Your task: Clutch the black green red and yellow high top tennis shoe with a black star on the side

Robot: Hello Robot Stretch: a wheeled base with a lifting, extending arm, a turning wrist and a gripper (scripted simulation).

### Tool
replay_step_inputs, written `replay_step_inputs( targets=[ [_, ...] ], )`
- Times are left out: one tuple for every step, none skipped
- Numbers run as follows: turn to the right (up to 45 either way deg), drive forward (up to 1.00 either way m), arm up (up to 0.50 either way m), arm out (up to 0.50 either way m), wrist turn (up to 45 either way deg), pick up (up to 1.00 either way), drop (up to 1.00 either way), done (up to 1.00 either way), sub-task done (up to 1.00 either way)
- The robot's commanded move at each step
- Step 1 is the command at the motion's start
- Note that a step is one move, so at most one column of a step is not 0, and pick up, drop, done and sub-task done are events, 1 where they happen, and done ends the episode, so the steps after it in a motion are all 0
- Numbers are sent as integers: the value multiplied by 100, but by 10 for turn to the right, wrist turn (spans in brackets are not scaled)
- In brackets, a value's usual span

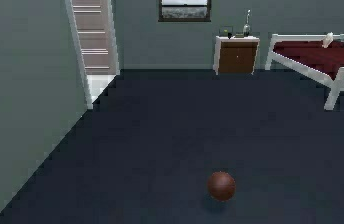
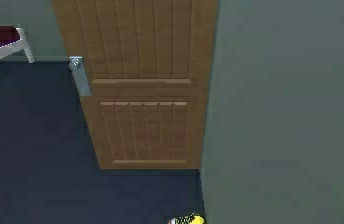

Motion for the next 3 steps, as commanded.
replay_step_inputs(
  targets=[
    [0,0,8,0,0,0,0,0,0],
    [0,0,0,42,0,0,0,0,0],
    [0,0,0,0,450,0,0,0,0]
  ],
)
